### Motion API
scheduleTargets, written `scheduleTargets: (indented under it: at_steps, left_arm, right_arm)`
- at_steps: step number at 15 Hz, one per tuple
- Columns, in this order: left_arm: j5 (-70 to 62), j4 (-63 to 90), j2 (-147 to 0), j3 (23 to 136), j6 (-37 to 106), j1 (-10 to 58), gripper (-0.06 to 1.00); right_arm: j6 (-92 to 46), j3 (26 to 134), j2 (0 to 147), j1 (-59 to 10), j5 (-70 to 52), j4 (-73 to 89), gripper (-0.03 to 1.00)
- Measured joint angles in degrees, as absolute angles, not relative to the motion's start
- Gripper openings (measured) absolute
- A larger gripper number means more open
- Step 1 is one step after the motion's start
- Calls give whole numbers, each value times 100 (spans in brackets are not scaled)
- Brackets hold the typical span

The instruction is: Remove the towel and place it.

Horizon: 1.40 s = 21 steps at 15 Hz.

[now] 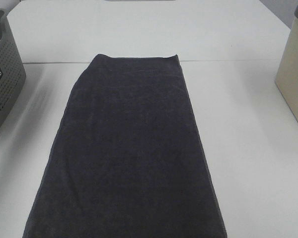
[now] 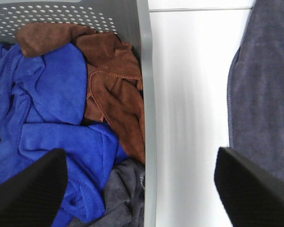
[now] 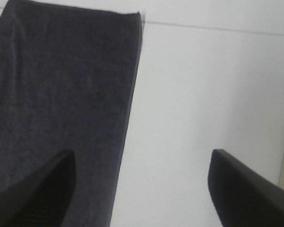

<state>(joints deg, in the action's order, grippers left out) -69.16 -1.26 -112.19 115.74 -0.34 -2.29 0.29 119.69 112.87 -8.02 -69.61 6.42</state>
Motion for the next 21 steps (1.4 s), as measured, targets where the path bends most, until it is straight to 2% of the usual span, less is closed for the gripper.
scheduleTargets:
  at_steps: [8,14,15,21]
  left_arm:
    - [-5850,-143,-7832,7655,-286,-229,79]
    - [-5649,-304,-5351,5541,-584,-229,79]
    - [-5546,-476,-4446,4950,-584,-229,79]
    - [-5477,-556,-2401,3971,-590,-229,79]
  right_arm:
    - [29,7827,7540,-802,-6818,561,75]
    - [0,5357,5042,-802,-6079,367,75]
    - [0,4727,4206,-802,-6045,344,75]
    - [0,3501,2097,-802,-6033,309,75]
